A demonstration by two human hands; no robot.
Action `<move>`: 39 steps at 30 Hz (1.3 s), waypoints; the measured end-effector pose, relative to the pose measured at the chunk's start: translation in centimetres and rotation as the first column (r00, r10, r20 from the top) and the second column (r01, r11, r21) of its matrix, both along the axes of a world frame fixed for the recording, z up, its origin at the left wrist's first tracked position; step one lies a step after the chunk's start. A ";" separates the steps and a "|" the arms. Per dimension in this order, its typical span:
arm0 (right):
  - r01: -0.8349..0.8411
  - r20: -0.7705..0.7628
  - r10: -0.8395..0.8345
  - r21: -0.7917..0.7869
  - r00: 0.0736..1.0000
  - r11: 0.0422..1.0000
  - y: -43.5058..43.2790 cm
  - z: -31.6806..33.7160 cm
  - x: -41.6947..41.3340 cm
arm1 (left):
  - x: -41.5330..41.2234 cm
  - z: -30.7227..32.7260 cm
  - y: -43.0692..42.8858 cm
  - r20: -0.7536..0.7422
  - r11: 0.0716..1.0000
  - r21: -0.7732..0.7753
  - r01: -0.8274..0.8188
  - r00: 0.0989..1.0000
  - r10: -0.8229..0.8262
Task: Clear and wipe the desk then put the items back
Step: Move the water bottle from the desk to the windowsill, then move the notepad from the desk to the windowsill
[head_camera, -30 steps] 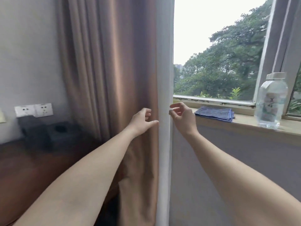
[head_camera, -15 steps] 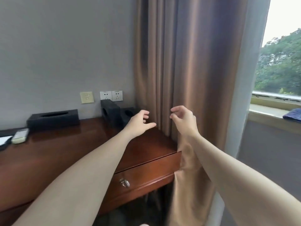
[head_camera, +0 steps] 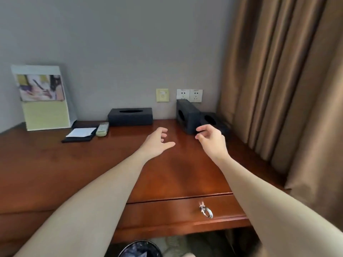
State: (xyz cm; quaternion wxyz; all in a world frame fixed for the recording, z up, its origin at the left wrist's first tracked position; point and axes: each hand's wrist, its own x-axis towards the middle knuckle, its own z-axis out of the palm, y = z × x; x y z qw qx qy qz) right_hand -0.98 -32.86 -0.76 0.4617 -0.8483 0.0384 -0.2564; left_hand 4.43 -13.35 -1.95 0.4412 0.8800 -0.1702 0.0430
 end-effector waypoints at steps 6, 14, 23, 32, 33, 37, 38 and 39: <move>-0.164 -0.113 0.167 0.036 0.980 0.986 7.7 -4.5 4.8 | 2.1 -5.0 8.5 -0.105 0.976 -0.083 -0.203 0.975 0.194; -0.393 -0.199 0.373 -0.070 0.906 0.917 18.9 -8.5 11.1 | 6.2 -7.5 17.8 -0.122 0.685 -0.574 -0.449 0.874 0.470; -0.464 -0.175 0.436 -0.180 0.883 0.867 28.1 -8.7 18.5 | 13.0 -7.9 30.8 -0.044 0.449 -0.651 -0.612 0.621 0.782; -0.428 -0.217 0.380 -0.261 0.899 0.865 35.9 -9.4 25.7 | 18.8 -8.5 35.8 0.073 0.628 -0.197 -0.753 0.627 0.775; -0.414 -0.218 0.362 -0.286 0.906 0.864 36.4 -9.3 26.2 | 19.2 -8.6 35.9 0.072 0.651 -0.146 -0.745 0.649 0.758; -0.396 -0.221 0.333 -0.386 0.916 0.833 38.2 -9.0 27.8 | 20.2 -8.8 36.1 0.088 0.739 -0.004 -0.674 0.735 0.672; -0.393 -0.229 0.324 -0.414 0.918 0.821 38.6 -9.0 28.1 | 20.4 -8.9 36.2 0.095 0.748 0.031 -0.663 0.747 0.658; -0.390 -0.238 0.313 -0.441 0.919 0.808 38.9 -9.0 28.4 | 20.6 -9.0 36.2 0.104 0.752 0.084 -0.653 0.757 0.645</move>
